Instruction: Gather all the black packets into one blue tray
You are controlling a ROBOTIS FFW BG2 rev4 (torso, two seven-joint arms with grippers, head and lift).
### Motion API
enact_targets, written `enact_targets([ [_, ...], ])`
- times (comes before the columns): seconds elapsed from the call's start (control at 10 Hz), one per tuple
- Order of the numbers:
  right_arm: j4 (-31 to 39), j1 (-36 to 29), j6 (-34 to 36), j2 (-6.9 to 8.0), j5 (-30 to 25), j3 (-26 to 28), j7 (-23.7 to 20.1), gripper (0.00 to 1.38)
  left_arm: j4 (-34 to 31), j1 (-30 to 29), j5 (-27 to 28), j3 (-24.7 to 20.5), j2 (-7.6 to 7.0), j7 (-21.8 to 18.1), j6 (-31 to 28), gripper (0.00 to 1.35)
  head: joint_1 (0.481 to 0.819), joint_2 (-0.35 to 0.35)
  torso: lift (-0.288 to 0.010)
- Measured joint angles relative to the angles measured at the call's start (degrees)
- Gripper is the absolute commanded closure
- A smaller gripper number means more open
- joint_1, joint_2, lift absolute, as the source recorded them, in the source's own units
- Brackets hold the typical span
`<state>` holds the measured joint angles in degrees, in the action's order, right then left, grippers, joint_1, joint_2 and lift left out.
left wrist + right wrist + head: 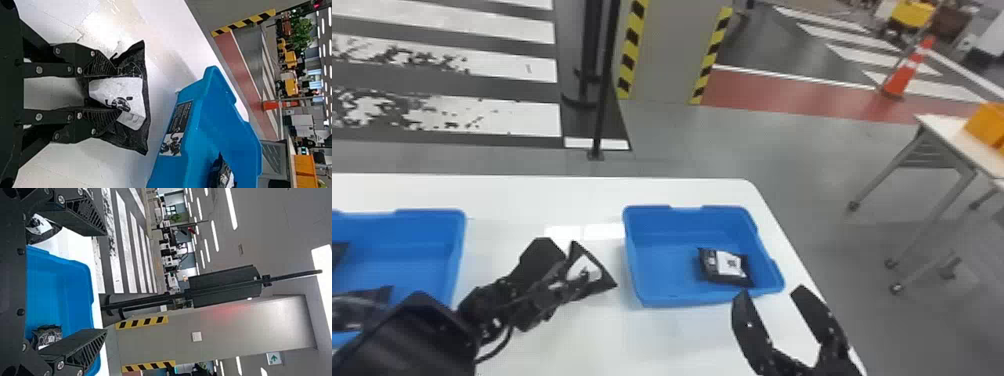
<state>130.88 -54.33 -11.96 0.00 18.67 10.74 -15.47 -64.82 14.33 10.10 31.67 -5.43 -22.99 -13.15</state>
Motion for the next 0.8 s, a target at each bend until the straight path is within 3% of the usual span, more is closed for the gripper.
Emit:
enact_targets([
  [0.3,0.26,-0.58,0.0,0.0,0.28,-0.02,0.0,0.15,-4.4,-3.44,2.6,-4.8,-0.26,-0.28,4.32,1.21,0.695,-0.35,-0.11],
  [0.5,0.36,-0.82,0.0,0.0,0.39,0.0,0.0,0.15,-16.36,-9.8,4.28,-12.2,-0.98,-1.4,4.87,1.21,0.695,-0.331,-0.11],
  [0.8,0.27,-0.93,0.0,0.0,0.52,-0.1,0.0,0.15,-39.48,-24.41,4.89,-26.39,-1.38,-2.81,3.07,1.21,0.695,-0.203,-0.11],
])
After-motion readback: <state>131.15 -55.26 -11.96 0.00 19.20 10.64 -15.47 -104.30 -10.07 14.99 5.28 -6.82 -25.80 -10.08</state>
